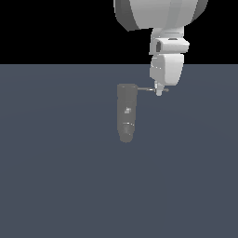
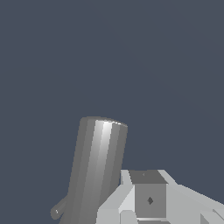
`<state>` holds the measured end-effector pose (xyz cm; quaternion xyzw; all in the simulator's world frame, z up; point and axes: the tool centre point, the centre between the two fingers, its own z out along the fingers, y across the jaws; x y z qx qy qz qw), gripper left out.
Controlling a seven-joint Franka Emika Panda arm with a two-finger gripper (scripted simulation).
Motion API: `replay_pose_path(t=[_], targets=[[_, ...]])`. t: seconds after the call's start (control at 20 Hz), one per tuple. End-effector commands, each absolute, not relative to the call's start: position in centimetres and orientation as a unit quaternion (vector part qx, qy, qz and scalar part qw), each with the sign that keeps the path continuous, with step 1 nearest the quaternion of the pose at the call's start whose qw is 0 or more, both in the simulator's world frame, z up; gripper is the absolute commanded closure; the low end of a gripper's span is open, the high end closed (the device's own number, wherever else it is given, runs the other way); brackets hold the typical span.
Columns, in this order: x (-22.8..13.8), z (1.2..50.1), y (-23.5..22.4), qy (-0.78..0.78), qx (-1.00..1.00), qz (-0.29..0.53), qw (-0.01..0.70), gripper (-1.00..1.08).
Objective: Turn on the faucet by rotating a designated handle.
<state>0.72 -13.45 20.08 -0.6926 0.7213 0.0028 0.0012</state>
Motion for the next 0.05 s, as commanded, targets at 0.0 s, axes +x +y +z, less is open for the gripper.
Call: replay_pose_path(t=[0.0], targets=[[0.79,20.11,-15.68,0.731,-0.682,0.000,0.000,1.08]])
